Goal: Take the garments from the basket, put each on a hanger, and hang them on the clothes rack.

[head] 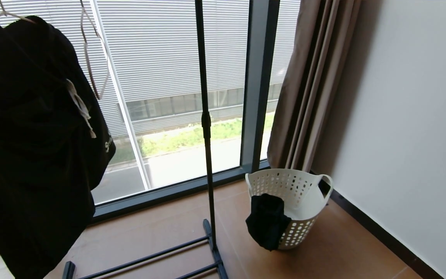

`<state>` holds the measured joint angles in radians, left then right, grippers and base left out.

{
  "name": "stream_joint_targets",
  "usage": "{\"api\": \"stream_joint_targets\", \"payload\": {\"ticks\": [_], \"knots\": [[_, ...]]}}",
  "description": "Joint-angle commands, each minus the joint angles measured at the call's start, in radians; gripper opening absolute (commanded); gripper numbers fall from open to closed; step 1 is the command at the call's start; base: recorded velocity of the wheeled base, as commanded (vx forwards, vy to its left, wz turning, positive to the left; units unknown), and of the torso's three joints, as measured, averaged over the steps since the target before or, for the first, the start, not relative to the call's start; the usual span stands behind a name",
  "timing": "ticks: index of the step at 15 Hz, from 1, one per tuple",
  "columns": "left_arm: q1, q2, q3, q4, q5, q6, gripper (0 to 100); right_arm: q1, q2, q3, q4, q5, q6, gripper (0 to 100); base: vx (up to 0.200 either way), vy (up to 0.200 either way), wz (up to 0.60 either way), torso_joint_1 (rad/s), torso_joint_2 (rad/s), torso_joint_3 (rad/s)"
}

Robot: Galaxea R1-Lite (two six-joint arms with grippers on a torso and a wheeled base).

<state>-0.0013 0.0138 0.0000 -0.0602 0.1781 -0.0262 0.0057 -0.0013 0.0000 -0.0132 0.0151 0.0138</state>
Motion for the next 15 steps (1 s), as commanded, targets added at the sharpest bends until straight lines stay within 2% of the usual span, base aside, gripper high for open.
{"api": "stream_joint_targets", "payload": {"ticks": [1, 3, 8, 11, 15], "knots": [[0.0, 0.002, 0.0, 0.0, 0.0, 0.002, 100, 0.0, 0.001, 0.0, -0.001, 0.0, 0.0, 100, 0.0, -0.2, 0.0, 0.007, 0.0, 0.007], [0.0, 0.002, 0.0, 0.0, 0.0, -0.001, 100, 0.0, 0.001, 0.0, -0.001, 0.0, 0.0, 100, 0.0, -0.2, 0.0, -0.007, 0.0, 0.0], [0.0, 0.002, 0.0, 0.0, 0.001, -0.001, 100, 0.0, 0.001, 0.0, -0.001, 0.0, 0.0, 100, 0.2, 0.0, 0.0, -0.002, 0.0, 0.003], [0.0, 0.002, 0.0, 0.0, 0.0, -0.001, 100, 0.0, 0.001, 0.0, -0.001, -0.001, 0.002, 100, 0.2, 0.2, 0.0, 0.007, 0.0, 0.001], [0.0, 0.002, 0.0, 0.0, 0.009, -0.009, 100, 0.0, 0.001, 0.0, -0.001, -0.001, 0.002, 100, 0.0, 0.0, 0.0, 0.0, 0.0, 0.0]]}}
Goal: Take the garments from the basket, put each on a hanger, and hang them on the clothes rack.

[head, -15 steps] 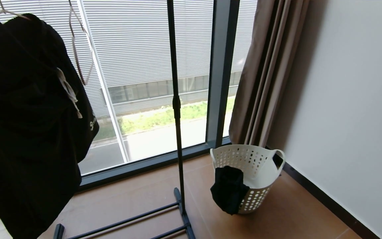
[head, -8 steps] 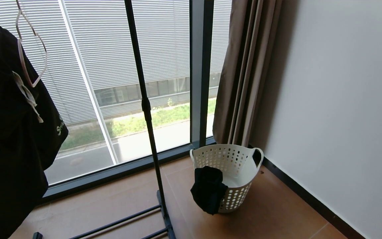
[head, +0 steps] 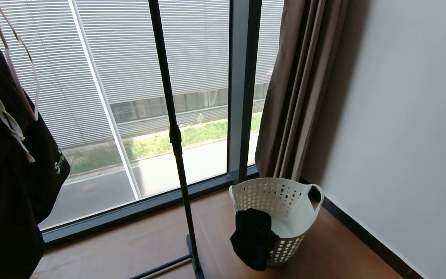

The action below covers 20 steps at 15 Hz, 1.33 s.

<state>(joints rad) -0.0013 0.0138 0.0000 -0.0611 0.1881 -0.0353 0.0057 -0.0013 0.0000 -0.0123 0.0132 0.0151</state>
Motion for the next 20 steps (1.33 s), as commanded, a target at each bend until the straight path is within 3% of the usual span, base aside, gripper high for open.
{"api": "stream_joint_targets", "payload": {"ticks": [1, 10, 20], "knots": [[0.0, 0.002, 0.0, 0.001, 0.002, -0.001, 100, 0.0, 0.001, 0.0, -0.001, 0.001, 0.0, 100, 0.0, 0.0, 0.0, 0.0, 0.0, 0.0], [0.0, 0.002, 0.0, 0.001, -0.006, 0.002, 100, 0.0, 0.001, 0.0, -0.001, 0.001, 0.0, 100, 0.0, 0.0, 0.0, -0.001, 0.0, -0.006], [0.0, 0.002, 0.0, 0.001, -0.004, 0.0, 100, 0.0, 0.001, 0.0, -0.001, 0.001, 0.002, 100, 0.0, 0.0, 0.0, 0.004, 0.0, -0.18]]}}
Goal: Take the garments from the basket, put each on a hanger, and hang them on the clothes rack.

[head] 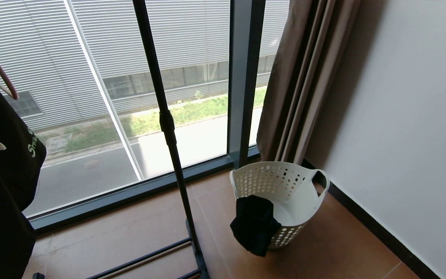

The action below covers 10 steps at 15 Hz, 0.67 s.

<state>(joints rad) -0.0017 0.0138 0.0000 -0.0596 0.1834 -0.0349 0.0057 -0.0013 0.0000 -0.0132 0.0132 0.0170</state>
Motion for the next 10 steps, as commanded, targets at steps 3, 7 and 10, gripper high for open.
{"api": "stream_joint_targets", "payload": {"ticks": [3, 7, 10], "knots": [[0.0, 0.002, 0.0, 0.0, 0.001, 0.0, 100, 0.0, 0.001, 0.0, -0.001, 0.001, 0.0, 100, 0.0, 0.0, 0.0, 0.001, 0.0, -0.198], [0.0, 0.002, 0.0, 0.0, 0.001, 0.0, 100, 0.0, 0.001, 0.0, -0.001, 0.001, 0.0, 100, 0.0, 0.0, 0.0, -0.001, 0.0, -0.2], [0.0, 0.002, 0.0, 0.0, 0.001, 0.0, 100, 0.0, 0.001, 0.0, -0.001, -0.001, 0.0, 100, 0.0, 0.0, 0.0, 0.004, 0.0, -0.196]]}}
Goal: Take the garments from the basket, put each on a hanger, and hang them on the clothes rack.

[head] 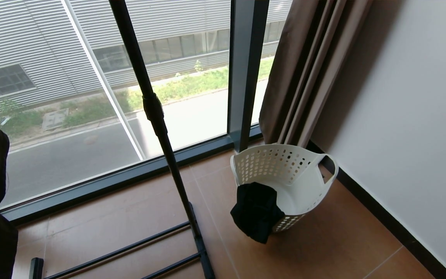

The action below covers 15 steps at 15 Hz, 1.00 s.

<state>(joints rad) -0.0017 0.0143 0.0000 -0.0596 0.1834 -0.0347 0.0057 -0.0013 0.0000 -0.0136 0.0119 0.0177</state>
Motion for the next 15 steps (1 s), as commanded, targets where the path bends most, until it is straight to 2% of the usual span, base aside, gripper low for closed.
{"api": "stream_joint_targets", "payload": {"ticks": [1, 15], "knots": [[0.0, 0.001, 0.0, 0.0, 0.001, -0.001, 100, 0.0, 0.001, 0.0, 0.0, 0.0, -0.001, 100, 0.0, 0.0, 0.0, 0.007, 0.0, -0.198], [0.0, 0.001, 0.0, 0.0, 0.002, -0.005, 100, 0.0, 0.001, 0.0, 0.0, 0.003, -0.004, 100, 0.0, 0.0, 0.0, 0.001, 0.0, -0.198]]}}
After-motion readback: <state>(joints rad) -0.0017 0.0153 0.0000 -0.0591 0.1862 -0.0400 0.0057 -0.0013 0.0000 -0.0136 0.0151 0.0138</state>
